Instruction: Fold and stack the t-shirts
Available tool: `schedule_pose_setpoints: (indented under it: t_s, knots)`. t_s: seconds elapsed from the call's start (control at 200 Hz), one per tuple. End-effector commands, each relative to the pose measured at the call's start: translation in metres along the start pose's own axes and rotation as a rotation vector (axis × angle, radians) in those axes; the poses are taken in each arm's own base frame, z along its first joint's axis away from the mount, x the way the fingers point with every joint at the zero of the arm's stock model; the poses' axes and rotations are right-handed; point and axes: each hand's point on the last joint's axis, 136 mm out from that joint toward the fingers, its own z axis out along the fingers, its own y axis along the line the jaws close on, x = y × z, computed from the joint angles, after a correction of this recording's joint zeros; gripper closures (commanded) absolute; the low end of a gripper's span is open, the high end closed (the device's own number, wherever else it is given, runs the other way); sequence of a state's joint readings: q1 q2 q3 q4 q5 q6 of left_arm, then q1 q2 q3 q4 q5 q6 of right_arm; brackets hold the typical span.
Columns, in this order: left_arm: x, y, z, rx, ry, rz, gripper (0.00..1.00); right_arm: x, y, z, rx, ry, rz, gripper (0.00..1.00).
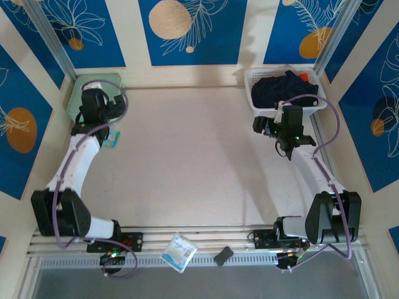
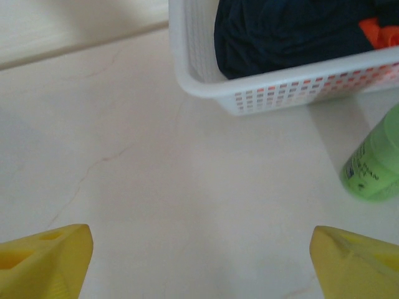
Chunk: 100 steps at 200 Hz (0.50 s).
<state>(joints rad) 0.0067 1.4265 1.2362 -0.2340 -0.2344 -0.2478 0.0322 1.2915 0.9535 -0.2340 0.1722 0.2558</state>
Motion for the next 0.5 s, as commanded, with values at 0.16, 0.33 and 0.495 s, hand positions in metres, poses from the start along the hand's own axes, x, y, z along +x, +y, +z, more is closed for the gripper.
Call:
schedule_pose_setpoints:
  t_s: [0.16, 0.33, 0.495]
  knots:
    - [0.022, 0.005, 0.056, 0.062, 0.284, -0.058, 0.08, 0.008, 0.022, -0.026, -0.058, 0.131, 0.042, 0.12]
    - [0.029, -0.017, 0.062, 0.168, 0.327, -0.072, 0.14, -0.011, 0.0, -0.022, 0.023, 0.113, 0.073, 0.11]
    - [0.043, -0.02, 0.051, 0.195, 0.316, -0.087, 0.13, -0.059, -0.03, 0.01, 0.053, 0.119, 0.115, 0.2]
